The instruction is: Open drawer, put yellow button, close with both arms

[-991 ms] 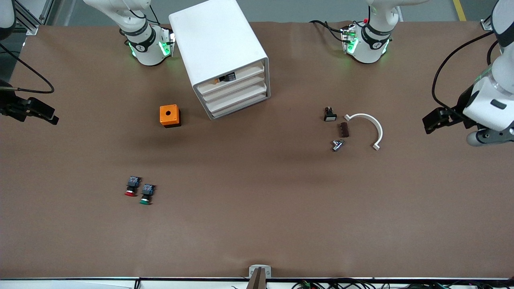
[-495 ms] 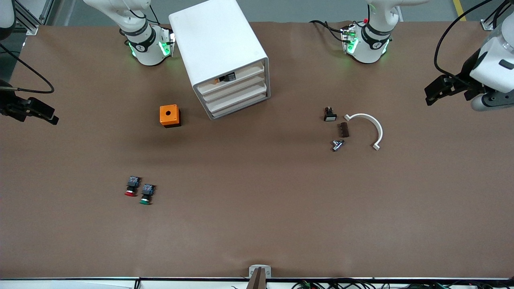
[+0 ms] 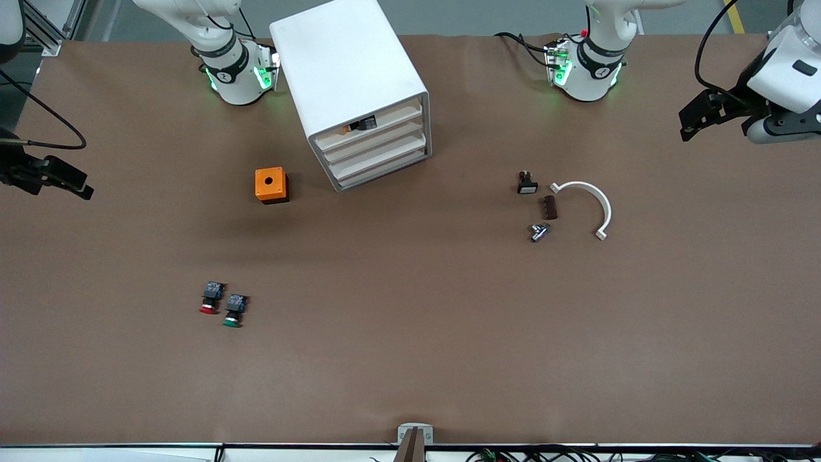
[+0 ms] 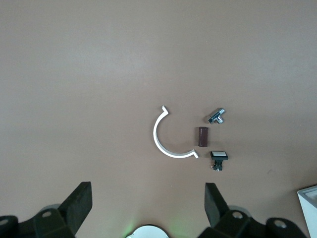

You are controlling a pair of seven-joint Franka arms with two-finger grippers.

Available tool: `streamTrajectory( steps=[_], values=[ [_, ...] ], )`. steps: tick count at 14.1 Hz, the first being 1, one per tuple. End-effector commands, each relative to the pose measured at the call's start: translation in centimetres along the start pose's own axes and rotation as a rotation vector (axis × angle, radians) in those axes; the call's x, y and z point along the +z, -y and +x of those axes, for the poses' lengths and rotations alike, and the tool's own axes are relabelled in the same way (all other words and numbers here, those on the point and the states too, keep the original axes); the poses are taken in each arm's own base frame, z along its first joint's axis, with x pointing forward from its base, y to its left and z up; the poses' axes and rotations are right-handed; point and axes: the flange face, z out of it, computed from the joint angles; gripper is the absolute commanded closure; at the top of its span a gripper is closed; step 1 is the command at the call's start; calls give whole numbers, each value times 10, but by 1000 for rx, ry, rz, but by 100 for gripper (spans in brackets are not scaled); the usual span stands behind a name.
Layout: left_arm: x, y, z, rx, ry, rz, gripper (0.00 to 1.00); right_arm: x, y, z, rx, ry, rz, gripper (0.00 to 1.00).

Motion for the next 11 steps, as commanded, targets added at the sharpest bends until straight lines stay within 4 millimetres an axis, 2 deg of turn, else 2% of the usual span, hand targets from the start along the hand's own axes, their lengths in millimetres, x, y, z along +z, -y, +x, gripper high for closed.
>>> streamTrajectory(
  steps=[1,11],
  values=[
    [1,5,-2,30,-9,-16,0,-8,1,-5,-11,-8,-16,0],
    [0,0,18,25,-4,-24,0,-7,3,-5,-14,-5,-15,0]
  ],
)
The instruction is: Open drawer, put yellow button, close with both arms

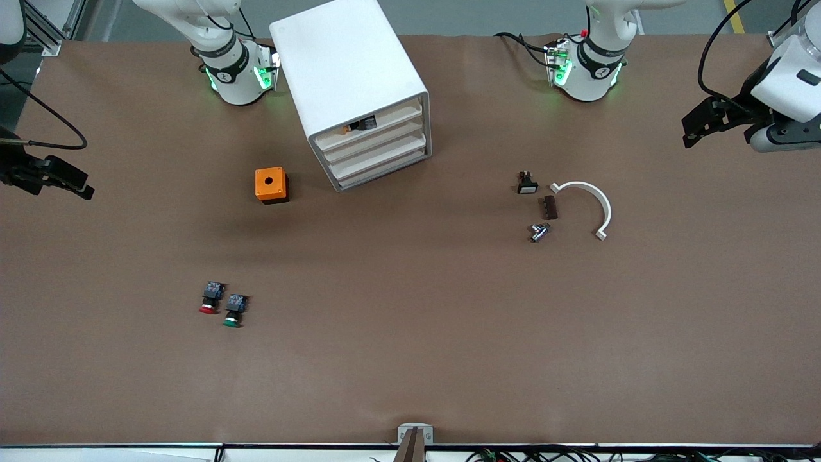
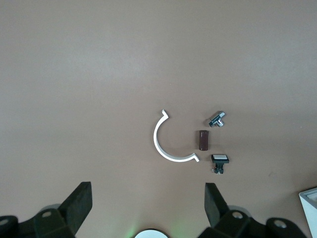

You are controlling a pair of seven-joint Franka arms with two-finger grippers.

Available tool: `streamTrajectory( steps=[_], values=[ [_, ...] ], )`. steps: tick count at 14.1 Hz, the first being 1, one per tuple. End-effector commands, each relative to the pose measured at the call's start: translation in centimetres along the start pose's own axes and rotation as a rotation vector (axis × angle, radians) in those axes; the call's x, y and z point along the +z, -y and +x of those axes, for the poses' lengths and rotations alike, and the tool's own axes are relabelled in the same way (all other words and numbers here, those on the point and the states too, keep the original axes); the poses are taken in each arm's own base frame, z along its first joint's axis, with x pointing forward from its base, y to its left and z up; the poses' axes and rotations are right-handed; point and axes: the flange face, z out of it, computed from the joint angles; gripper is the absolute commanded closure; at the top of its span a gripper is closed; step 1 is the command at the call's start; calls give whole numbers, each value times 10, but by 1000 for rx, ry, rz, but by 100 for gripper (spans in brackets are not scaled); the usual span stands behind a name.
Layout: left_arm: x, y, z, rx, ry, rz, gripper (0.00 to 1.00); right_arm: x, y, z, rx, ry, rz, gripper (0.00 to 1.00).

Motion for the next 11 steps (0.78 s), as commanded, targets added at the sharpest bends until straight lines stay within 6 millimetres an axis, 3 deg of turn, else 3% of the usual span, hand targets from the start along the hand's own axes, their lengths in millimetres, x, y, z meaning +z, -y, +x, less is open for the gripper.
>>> streamTrajectory(
  steps=[1,11],
  values=[
    [-4,-1,5,10,-1,-18,0,-7,2,-5,-12,-6,-15,0],
    [-7,3,4,-5,4,-39,0,-7,7,-6,-18,-4,-16,0]
  ],
)
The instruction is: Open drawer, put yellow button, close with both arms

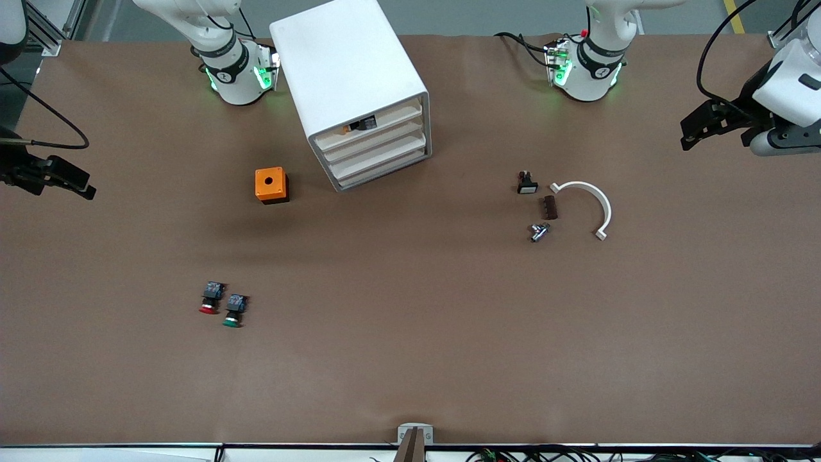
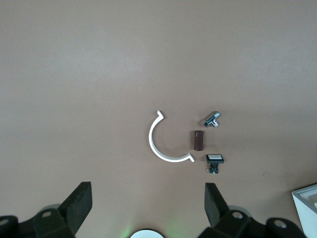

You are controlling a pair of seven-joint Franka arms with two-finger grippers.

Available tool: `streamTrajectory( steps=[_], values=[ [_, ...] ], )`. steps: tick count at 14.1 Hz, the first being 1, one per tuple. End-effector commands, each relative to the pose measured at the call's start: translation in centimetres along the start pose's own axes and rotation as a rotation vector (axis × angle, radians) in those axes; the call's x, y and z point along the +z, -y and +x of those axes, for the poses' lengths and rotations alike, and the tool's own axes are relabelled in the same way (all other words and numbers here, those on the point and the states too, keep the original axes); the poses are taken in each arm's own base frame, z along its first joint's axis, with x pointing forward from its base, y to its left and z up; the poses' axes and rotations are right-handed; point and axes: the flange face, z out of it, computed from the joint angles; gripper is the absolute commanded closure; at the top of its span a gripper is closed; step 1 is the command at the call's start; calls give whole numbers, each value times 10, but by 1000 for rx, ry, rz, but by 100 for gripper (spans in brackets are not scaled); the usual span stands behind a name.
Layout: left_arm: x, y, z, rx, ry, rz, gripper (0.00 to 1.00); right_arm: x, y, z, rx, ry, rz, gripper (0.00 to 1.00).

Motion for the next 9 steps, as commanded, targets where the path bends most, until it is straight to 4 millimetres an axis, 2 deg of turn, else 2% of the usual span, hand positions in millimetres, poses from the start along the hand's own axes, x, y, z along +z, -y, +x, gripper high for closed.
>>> streamTrajectory(
  steps=[1,9],
  values=[
    [-8,4,1,-3,-1,-17,0,-7,3,-6,-11,-4,-16,0],
    [-4,3,6,-2,5,-13,0,-7,3,-6,-11,-3,-16,0]
  ],
)
